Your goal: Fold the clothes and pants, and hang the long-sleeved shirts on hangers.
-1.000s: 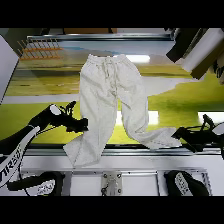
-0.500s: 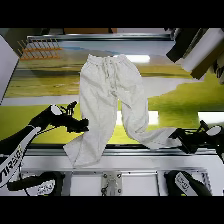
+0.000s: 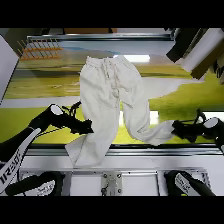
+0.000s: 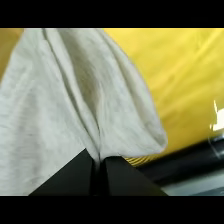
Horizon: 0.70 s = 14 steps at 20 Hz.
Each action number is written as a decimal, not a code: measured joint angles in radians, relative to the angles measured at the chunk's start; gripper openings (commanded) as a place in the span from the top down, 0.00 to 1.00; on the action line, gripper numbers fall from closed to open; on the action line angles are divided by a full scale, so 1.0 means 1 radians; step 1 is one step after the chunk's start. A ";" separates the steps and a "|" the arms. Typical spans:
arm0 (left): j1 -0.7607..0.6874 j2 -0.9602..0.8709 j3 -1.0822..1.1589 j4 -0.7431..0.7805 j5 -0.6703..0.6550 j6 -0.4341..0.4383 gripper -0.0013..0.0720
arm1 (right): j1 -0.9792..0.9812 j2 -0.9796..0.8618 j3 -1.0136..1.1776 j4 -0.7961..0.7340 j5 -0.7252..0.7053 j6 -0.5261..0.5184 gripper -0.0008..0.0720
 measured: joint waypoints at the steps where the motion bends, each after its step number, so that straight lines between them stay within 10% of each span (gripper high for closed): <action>1: -0.050 0.031 0.007 -0.041 -0.008 0.005 0.95 | 0.001 -0.001 0.068 0.000 0.005 -0.006 0.95; 9: -0.603 0.011 0.344 -0.267 0.174 0.027 0.91 | 0.004 0.000 0.643 0.003 0.025 -0.024 0.93; 10: -0.649 -0.025 0.407 -0.277 0.191 0.027 0.51 | 0.004 0.001 0.672 0.003 0.031 -0.026 0.92; 11: -0.681 -0.059 0.462 -0.285 0.196 0.028 0.15 | 0.004 0.002 0.694 0.004 0.040 -0.026 0.70; 12: -0.703 -0.093 0.514 -0.290 0.195 0.029 0.14 | 0.004 0.002 0.708 0.004 0.055 -0.031 0.33; 14: -0.706 -0.147 0.592 -0.292 0.182 0.029 0.14 | 0.004 0.005 0.727 0.002 0.098 -0.061 0.18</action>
